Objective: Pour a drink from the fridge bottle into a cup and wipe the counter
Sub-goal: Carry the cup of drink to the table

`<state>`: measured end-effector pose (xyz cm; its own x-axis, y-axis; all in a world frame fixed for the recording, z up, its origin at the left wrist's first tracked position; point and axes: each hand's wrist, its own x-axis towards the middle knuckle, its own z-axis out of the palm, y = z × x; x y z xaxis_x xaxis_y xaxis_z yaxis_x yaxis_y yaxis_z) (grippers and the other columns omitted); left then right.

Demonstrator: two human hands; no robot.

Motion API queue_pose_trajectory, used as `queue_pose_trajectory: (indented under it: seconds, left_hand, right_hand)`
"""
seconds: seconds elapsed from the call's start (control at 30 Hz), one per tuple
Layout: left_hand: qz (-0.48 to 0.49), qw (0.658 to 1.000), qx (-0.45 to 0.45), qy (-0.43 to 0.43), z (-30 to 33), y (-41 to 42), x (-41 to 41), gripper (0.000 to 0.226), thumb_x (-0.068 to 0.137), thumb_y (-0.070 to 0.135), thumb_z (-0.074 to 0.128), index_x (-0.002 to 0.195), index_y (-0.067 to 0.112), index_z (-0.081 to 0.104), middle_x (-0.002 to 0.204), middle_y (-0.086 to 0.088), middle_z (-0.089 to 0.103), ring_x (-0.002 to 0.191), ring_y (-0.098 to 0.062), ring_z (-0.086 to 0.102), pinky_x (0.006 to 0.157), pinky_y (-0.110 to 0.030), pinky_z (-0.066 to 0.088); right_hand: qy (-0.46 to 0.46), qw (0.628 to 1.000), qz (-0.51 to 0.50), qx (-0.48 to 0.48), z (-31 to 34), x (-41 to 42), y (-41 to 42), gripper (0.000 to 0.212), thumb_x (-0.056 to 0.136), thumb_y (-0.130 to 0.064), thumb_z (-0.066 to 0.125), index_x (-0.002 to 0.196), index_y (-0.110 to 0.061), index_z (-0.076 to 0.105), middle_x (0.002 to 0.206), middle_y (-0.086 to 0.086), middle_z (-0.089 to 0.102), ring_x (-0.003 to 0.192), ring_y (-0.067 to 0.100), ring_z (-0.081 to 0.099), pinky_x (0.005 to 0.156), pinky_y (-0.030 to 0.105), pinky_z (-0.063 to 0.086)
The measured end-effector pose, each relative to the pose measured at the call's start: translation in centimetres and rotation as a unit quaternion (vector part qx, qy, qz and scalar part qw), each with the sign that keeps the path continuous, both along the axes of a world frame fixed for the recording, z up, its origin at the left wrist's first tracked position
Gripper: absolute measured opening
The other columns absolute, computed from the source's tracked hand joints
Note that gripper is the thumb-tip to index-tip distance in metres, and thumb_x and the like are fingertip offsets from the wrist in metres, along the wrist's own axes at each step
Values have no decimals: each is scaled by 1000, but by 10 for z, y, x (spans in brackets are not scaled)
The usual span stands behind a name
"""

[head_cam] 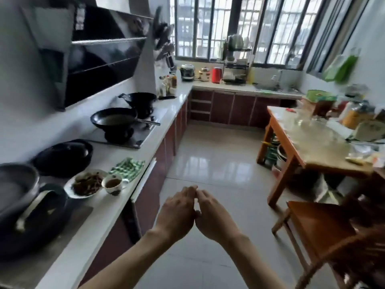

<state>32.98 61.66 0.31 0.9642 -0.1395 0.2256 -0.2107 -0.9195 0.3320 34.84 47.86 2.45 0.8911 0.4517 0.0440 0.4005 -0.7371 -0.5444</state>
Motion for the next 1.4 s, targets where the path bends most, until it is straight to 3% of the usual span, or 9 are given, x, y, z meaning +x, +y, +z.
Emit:
queue_pose_trajectory:
  seconds: [0.17,0.37,0.7,0.8,0.9,1.0,1.1,1.27,1.4]
  left_hand:
    - [158,985,52,41,-16,138,24,63,96,30,46,153,18,22,152,-5,40,136,-25,44,108,-42,39]
    - [296,948,35,111,-67,253,37,63,94,33,46,153,20,26,150,-5,42,135,-26,44,109,-41,36]
    - [441,863,112,219,-175,333,118,89,94,43,58,158,7,7,162,-12,30,138,-29,43,109,-42,38]
    - [486,848,76,198,-190,336,138,106,80,46,77,158,7,17,149,-13,51,119,-27,62,94,-40,53]
    - [502,850,-53,148,-192,335,153,113,71,37,86,157,22,14,137,-4,63,100,-22,71,71,-34,60]
    - [507,844,-129,120,-194,334,156,108,81,32,78,156,39,1,140,4,61,97,-16,71,68,-29,57]
    - [532,823,-180,83,-191,336,157,99,82,32,77,152,51,10,137,13,63,104,-11,69,76,-25,56]
    - [523,843,-115,52,-187,336,166,90,74,36,85,150,26,36,112,9,75,80,-9,73,56,-17,50]
    - [442,894,-37,60,-172,342,199,98,56,35,94,139,15,44,89,6,78,54,-6,68,39,-17,45]
  right_hand:
    - [2,994,104,-34,-19,65,131,62,97,-28,61,152,-20,36,151,5,46,134,27,50,104,37,45]
    - [70,977,182,-80,-76,136,250,77,95,-27,61,158,-9,22,158,12,35,140,33,42,110,37,40]
    - [29,937,328,-116,-178,264,368,98,88,-39,70,160,-14,11,166,11,21,151,28,27,119,38,32]
    - [31,914,385,-124,-197,288,396,107,86,-42,73,161,-12,4,168,10,17,152,27,25,122,38,28]
    - [98,899,405,-134,-209,298,419,116,84,-43,77,161,-8,-2,168,10,17,145,30,39,110,40,42]
    - [174,895,395,-109,-218,302,433,109,77,-38,83,156,-8,13,156,11,38,135,31,51,100,40,48]
    - [191,893,401,-78,-224,310,442,93,69,-39,87,141,-15,33,137,5,54,120,27,59,90,39,52]
    - [211,894,394,-44,-216,325,432,88,65,-39,88,137,-22,39,131,-1,57,115,21,60,92,39,53]
    - [209,913,350,-17,-198,359,409,98,63,-42,87,145,-25,36,133,-6,54,115,8,52,92,20,42]
